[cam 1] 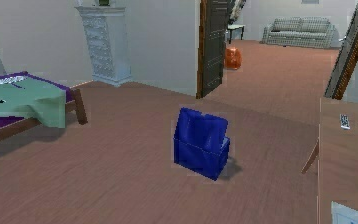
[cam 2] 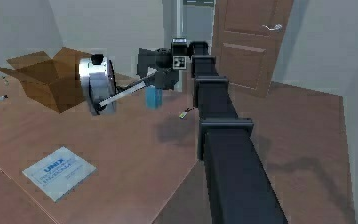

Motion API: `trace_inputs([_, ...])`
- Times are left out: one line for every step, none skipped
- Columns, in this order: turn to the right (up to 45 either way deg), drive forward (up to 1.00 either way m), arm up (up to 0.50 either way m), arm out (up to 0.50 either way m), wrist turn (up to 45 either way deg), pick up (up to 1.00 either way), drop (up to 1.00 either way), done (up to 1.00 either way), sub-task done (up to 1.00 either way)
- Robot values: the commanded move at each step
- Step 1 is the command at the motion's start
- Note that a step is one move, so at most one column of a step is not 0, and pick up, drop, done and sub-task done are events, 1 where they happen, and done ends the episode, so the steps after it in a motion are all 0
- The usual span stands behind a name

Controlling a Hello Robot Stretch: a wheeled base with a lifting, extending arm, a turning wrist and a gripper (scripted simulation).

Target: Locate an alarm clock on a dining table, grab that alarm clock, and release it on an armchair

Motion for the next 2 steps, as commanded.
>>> trace_inputs([0.0, 0.0, 0.0, 0.0, -45.0, 0.0, 0.0, 0.0, 0.0])
trace_inputs([0.0, 0.0, 0.0, 0.0, -18.0, 0.0, 0.0, 0.0, 0.0])
